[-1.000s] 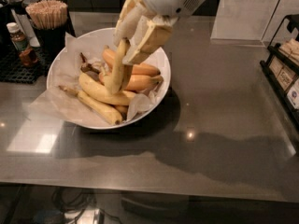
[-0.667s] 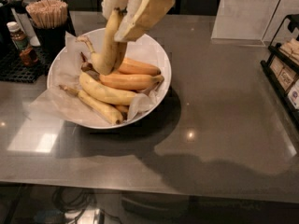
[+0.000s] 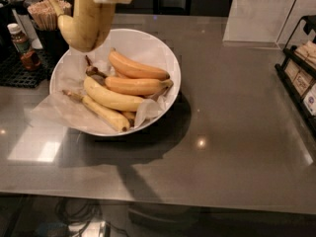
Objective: Pick banana from white bowl
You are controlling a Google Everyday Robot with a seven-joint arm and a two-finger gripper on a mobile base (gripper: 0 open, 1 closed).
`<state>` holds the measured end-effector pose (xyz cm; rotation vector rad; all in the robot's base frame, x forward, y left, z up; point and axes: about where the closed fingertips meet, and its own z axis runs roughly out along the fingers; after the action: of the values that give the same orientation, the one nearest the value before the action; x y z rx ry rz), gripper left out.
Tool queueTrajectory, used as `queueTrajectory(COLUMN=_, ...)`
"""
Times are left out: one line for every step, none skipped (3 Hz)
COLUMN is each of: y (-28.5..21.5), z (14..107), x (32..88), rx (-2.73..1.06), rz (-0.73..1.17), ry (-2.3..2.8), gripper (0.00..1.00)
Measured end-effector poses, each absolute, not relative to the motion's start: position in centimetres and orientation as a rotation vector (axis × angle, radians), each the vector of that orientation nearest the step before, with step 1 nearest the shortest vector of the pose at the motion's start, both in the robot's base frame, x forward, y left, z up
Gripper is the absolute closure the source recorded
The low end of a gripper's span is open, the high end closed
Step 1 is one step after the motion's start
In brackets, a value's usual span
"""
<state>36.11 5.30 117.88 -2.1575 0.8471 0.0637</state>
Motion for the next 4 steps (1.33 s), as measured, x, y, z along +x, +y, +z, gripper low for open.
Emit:
queueTrajectory(y=5.3, z=118.0, x=35.9, rx=-2.157, rz=0.06, ry=0.844, gripper=1.0)
queueTrajectory(y=5.3, z=118.0, x=35.9, rx=-2.156, rz=0.06, ry=0.844, gripper=1.0)
queueTrajectory(y=5.5, z=117.5, x=35.3, rx=-2.124, rz=0.1, ry=0.796, gripper=1.0)
queueTrajectory(y=5.4, z=115.8, x=34.7, rx=-2.058, rz=0.157, ry=0.713, gripper=1.0)
